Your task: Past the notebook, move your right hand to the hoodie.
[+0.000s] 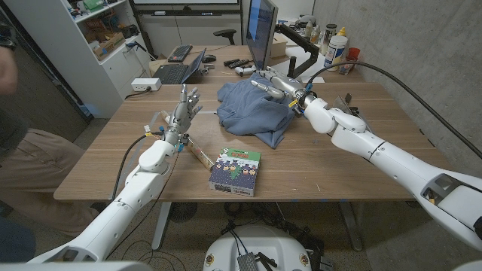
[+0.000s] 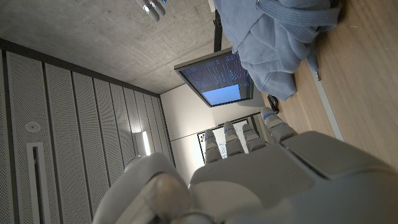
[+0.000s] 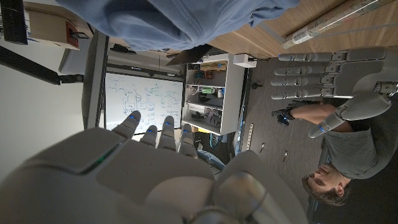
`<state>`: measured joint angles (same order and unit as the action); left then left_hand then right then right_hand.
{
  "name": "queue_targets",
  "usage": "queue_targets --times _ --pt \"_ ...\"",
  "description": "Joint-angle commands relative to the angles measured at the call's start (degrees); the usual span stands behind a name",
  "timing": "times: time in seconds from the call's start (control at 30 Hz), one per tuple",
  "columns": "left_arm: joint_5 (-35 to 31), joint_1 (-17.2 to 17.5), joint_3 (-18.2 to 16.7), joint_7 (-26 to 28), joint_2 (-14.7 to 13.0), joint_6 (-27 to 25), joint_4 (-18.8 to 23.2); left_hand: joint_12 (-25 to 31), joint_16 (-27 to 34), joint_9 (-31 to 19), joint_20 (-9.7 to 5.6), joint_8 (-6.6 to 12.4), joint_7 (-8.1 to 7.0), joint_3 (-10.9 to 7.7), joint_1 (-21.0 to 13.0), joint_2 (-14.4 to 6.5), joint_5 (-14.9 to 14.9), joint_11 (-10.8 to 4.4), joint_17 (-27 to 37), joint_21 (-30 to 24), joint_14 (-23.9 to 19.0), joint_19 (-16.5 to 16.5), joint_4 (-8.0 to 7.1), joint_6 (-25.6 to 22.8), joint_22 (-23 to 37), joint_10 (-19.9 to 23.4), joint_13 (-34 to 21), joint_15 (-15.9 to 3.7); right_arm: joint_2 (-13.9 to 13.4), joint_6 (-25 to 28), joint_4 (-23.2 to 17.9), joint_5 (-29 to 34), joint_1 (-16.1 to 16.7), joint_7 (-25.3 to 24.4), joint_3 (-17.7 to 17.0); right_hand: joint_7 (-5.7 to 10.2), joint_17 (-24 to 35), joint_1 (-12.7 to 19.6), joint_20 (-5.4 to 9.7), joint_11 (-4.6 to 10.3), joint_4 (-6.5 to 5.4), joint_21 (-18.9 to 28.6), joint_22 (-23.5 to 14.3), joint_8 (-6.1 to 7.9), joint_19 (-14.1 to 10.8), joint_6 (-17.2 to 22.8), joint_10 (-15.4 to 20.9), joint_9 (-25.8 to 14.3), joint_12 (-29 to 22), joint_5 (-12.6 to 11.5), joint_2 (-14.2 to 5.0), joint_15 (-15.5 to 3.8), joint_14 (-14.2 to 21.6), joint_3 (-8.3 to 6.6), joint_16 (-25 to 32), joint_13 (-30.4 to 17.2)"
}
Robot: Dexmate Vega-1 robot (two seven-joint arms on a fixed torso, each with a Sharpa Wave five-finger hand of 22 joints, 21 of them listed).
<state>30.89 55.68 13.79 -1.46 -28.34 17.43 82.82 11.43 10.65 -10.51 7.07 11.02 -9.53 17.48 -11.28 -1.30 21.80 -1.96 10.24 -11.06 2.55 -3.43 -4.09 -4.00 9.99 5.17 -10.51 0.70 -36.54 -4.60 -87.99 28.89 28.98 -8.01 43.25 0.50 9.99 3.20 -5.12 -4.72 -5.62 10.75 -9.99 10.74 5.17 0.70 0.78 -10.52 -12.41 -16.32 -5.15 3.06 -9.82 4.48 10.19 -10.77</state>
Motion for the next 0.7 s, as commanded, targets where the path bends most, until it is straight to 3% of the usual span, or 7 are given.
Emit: queue_targets --times 0.03,0.7 --pt "-0.3 0.1 0.2 0.7 -0.3 -0.7 0.5 0.3 0.2 -0.2 -0.05 0.18 -0.31 0.32 -0.5 -0.1 -0.1 0.01 0.1 -0.2 0.2 -0.1 -0.04 0.0 0.3 0.7 -0.3 0.33 0.5 -0.1 1.3 0.5 -1.2 0.6 0.9 0.11 0.3 0.1 -0.26 0.16 -0.25 0.4 -0.3 0.00 0.6 -0.1 -0.4 -0.2 0.2 -0.1 -1.10 0.22 -0.7 -0.30 0.2 -0.2" --pt "-0.9 0.1 0.5 1.7 -0.2 -1.2 1.1 0.3 0.2 -0.2 -0.01 -0.04 -0.39 0.28 -0.7 -0.2 -0.2 -0.05 0.1 -0.3 0.3 -0.1 -0.03 0.6 0.3 0.7 -0.3 0.31 1.7 -1.3 3.8 1.3 -3.1 1.1 2.7 0.26 0.4 0.0 -0.23 0.33 -0.39 0.4 -0.3 0.14 0.6 0.0 -0.6 -0.2 0.2 -0.1 -1.42 0.13 -0.6 -0.47 0.3 -0.2"
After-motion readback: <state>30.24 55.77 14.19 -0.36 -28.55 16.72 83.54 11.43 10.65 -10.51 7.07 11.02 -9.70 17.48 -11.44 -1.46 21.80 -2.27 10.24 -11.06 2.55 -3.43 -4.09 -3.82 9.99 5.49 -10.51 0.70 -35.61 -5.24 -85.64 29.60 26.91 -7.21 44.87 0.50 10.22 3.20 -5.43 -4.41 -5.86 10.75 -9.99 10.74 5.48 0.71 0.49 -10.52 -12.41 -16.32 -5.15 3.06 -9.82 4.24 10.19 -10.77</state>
